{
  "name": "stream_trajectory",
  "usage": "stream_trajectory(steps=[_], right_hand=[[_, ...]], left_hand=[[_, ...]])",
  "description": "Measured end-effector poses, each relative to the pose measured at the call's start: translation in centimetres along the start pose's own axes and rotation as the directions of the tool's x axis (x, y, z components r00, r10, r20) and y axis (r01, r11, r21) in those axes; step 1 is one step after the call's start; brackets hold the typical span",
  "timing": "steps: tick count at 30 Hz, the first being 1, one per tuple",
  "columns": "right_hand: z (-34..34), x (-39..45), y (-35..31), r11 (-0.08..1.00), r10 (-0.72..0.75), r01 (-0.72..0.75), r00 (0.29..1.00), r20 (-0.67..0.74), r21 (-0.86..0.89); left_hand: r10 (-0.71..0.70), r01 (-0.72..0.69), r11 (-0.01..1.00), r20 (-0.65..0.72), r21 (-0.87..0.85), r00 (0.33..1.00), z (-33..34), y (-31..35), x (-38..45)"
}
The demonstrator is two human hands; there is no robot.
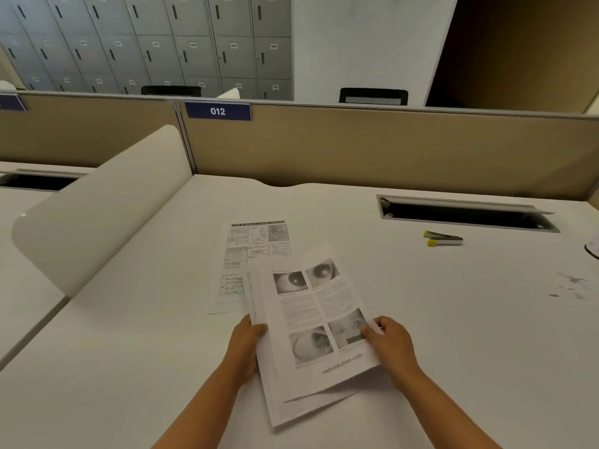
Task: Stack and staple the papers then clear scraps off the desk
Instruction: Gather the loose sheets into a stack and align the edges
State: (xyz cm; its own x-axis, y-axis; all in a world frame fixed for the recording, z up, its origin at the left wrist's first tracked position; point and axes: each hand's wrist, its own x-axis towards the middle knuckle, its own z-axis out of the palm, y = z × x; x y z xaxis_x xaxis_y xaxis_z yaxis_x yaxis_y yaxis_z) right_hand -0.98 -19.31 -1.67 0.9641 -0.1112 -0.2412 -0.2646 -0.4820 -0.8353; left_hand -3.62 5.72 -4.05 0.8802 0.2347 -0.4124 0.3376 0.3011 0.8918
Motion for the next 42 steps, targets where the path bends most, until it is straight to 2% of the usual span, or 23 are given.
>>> stream_trajectory(steps=[4, 6, 14, 18, 20, 22, 23, 25, 27, 29, 30, 32, 35, 37, 40, 42], right_hand=[[0.4, -0.3, 0.0, 0.995, -0.036, 0.035, 0.999, -0.011, -0.089], [0.6, -0.5, -0.2, 0.991, -0.041, 0.039, 0.999, -0.015, -0.131], [0.7, -1.6, -0.8, 0.973, -0.009, -0.009, 0.997, -0.079, -0.229], [1.1, -2.7, -1.1, 0.98, 0.006, -0.061, 0.961, -0.277, -0.191], [1.5, -3.6, -1.5, 0.993, 0.061, -0.094, 0.924, -0.376, -0.07], [2.1, -4.6, -1.8, 0.967, 0.223, -0.153, 0.896, -0.385, 0.204], [2.6, -5.1, -1.9, 0.909, 0.313, -0.183, 0.893, -0.324, 0.374], [3.8, -6.0, -2.0, 0.688, 0.39, -0.222, 0.916, -0.093, 0.69], [4.6, -6.3, -2.4, 0.48, 0.349, -0.282, 0.93, 0.114, 0.831], [4.8, -5.8, -2.7, 0.403, 0.307, -0.274, 0.939, 0.153, 0.873], [4.5, -5.4, -2.8, 0.402, 0.286, -0.239, 0.95, 0.127, 0.884], [3.2, -4.4, -2.9, 0.474, 0.225, -0.152, 0.973, 0.047, 0.867], [0.4, -3.2, -3.0, 0.712, 0.13, -0.024, 0.987, -0.099, 0.702], [-1.6, -2.3, -3.1, 0.804, 0.073, 0.035, 0.985, -0.158, 0.594], [-4.3, -0.5, -3.3, 0.844, 0.002, 0.095, 0.984, -0.18, 0.529], [-5.6, 0.4, -3.7, 0.856, -0.06, 0.143, 0.982, -0.178, 0.496]], left_hand=[[-0.071, 0.071, 0.986, 0.005, -0.153, 0.997, 0.2, 0.2, 0.0], [-0.081, 0.09, 0.977, 0.054, -0.194, 0.995, 0.2, 0.2, 0.1], [-0.002, -0.001, 0.999, 0.068, 0.033, 0.998, 0.1, 0.1, -0.1], [0.074, -0.075, 0.996, 0.009, 0.056, 0.997, 0.4, 0.0, -0.8], [0.082, -0.082, 0.997, -0.034, -0.006, 0.996, 0.7, 0.0, -1.1], [0.07, -0.076, 0.992, -0.065, -0.098, 0.995, 1.1, 0.5, -1.3], [0.074, -0.083, 0.987, -0.07, -0.138, 0.995, 1.5, 0.8, -1.4], [0.089, -0.1, 0.972, -0.06, -0.21, 0.994, 2.7, 1.4, -1.8], [0.113, -0.121, 0.952, -0.042, -0.283, 0.993, 4.0, 1.9, -2.4], [0.15, -0.147, 0.933, -0.018, -0.328, 0.989, 4.8, 2.2, -2.6], [0.168, -0.156, 0.926, 0.005, -0.343, 0.986, 5.0, 2.4, -2.5], [0.177, -0.14, 0.908, 0.059, -0.394, 0.982, 5.0, 3.0, -2.0], [0.135, -0.076, 0.864, 0.083, -0.498, 0.987, 3.6, 5.1, 0.0], [0.143, -0.097, 0.868, 0.06, -0.487, 0.988, 1.8, 7.0, 1.6], [0.234, -0.214, 0.958, 0.09, -0.192, 0.968, -0.5, 9.8, 2.9], [0.264, -0.274, 0.961, 0.174, 0.04, 0.949, -1.0, 11.0, 2.9]])
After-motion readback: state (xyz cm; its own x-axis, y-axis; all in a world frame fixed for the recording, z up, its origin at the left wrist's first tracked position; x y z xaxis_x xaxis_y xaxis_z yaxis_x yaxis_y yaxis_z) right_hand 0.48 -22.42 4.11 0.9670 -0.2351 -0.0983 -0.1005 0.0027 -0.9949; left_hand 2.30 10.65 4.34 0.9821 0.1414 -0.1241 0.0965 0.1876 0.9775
